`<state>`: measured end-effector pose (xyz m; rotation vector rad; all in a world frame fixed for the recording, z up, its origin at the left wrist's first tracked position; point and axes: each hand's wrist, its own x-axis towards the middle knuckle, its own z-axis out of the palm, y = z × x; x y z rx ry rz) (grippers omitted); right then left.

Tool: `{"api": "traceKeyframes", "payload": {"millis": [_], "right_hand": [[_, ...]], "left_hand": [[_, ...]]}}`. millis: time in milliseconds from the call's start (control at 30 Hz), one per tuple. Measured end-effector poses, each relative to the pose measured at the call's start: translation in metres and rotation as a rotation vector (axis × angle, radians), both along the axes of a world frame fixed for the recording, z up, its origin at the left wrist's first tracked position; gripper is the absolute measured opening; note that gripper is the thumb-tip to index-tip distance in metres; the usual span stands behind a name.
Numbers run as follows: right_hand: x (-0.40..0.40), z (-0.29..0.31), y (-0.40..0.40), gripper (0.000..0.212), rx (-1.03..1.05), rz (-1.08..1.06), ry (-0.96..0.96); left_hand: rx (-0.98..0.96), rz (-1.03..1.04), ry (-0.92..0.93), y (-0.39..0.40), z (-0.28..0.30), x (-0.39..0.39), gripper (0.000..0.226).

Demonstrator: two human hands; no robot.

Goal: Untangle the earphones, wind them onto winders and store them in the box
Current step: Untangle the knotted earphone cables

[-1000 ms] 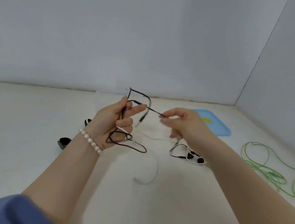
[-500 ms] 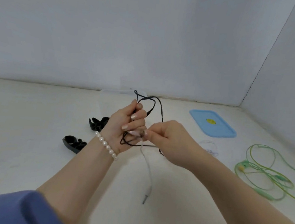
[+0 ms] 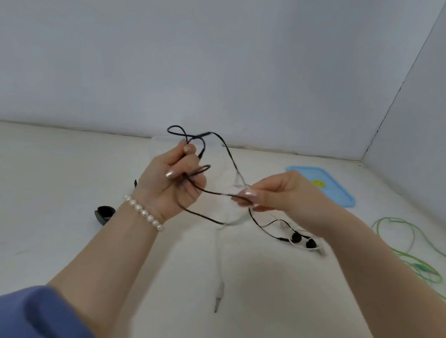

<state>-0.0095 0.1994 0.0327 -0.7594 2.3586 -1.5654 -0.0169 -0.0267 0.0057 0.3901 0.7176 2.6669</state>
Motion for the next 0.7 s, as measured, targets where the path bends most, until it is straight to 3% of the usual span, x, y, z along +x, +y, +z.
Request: {"api": "traceKeyframes", "payload": {"millis": [67,133,233,333,433,533,600,700], "right_hand": [[-0.005,0.006,0.019,0.013,-0.107,0.077,-0.058],[-0.014,0.011,0.037,0.023,-0.353,0.147,-0.130],[-0.023,0.016,0.056,0.017,-0.756,0.414,-0.341],[-0.031,0.011,0.065,0.022,-0.893,0.579,-0.597],[-0.033,0.008,0.067,0.016,-0.683,0.629,-0.580],[-0.026,0.010,0.071,0.024,-0.362,0.668,-0.416],[-0.022,0.011,0.073,0.044,-0.221,0.695,-0.394],[-0.016,0.014,0.066,0.056,0.208,0.458,-0.280]], "left_hand": [[0.002,0.070,-0.057,-0.008,0.006,0.003,0.018],[-0.101,0.160,-0.108,-0.011,0.008,0.004,0.017],[-0.343,0.233,-0.178,-0.007,0.010,0.007,0.029],[-0.702,0.384,-0.184,-0.001,0.009,0.007,0.033],[-1.089,0.524,-0.080,0.003,0.007,0.007,0.032],[-1.217,0.603,-0.092,0.006,0.008,0.005,0.034],[-1.305,0.687,-0.112,0.004,0.005,0.000,0.038],[-1.700,0.755,-0.034,-0.003,-0.001,-0.002,0.035]]}}
